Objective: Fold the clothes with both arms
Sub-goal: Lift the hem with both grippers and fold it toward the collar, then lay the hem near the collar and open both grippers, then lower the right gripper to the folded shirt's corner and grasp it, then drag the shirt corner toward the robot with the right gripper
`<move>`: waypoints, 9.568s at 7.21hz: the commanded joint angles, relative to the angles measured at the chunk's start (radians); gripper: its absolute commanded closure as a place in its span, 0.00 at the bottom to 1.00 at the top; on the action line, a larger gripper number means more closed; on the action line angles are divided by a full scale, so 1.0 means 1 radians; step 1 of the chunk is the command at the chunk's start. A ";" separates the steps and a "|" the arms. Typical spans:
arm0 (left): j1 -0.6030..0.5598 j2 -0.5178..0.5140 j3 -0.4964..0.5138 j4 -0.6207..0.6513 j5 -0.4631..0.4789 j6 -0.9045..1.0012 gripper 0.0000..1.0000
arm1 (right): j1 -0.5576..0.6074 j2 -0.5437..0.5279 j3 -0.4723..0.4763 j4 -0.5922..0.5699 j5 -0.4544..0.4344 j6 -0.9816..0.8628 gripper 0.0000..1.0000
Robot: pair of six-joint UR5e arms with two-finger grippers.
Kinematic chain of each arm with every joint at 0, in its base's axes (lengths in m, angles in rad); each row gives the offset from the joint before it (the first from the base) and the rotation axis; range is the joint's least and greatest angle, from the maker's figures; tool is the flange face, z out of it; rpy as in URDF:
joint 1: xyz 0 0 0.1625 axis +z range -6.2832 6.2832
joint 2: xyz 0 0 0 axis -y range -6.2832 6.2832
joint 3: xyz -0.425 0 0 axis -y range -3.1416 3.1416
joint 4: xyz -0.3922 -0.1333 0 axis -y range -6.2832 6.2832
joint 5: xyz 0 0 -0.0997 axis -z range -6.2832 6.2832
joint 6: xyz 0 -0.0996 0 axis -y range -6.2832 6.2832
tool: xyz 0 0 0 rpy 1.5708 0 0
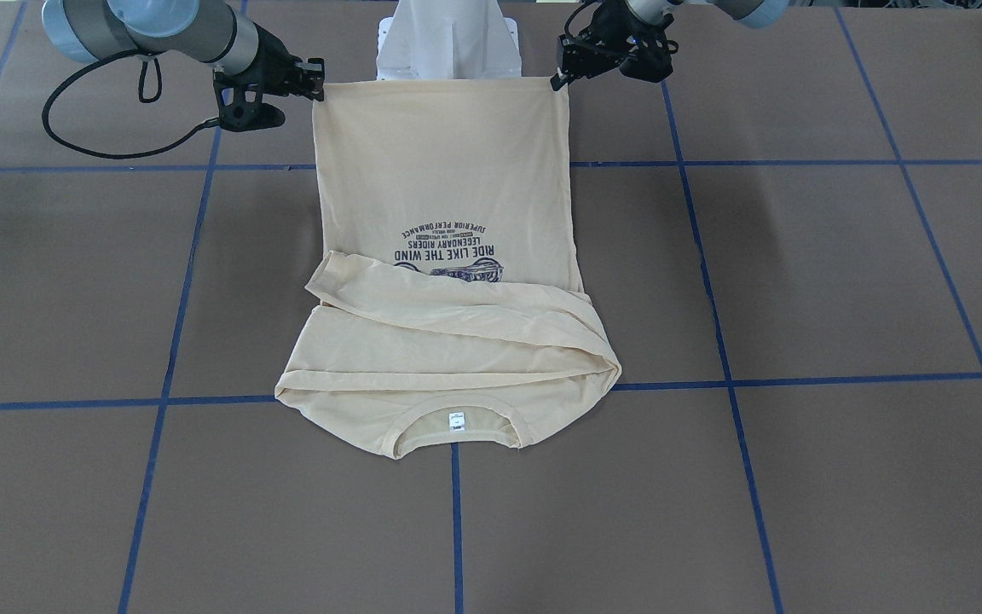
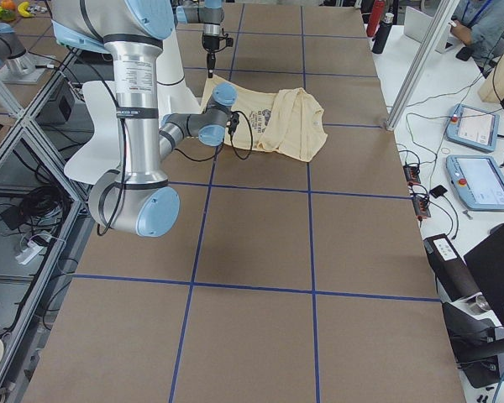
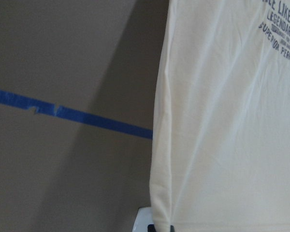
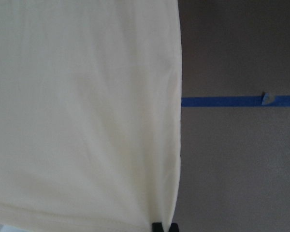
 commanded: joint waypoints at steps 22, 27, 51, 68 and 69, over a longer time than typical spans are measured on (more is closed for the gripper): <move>-0.728 -0.584 0.649 0.046 -0.375 0.140 1.00 | 0.499 0.512 -0.572 0.000 -0.110 -0.117 1.00; -0.680 -0.595 0.696 0.042 -0.313 0.140 1.00 | 0.497 0.546 -0.714 0.106 -0.150 -0.120 1.00; -0.726 -0.597 0.648 0.042 -0.284 0.089 0.00 | 0.416 0.517 -0.784 0.097 -0.210 -0.166 1.00; -0.533 -0.552 0.594 0.036 -0.204 0.077 0.01 | 0.345 0.091 -0.186 0.104 0.140 -0.163 0.00; -0.520 -0.564 0.612 0.036 -0.177 0.078 0.01 | 0.347 0.105 -0.186 0.104 0.090 -0.163 0.00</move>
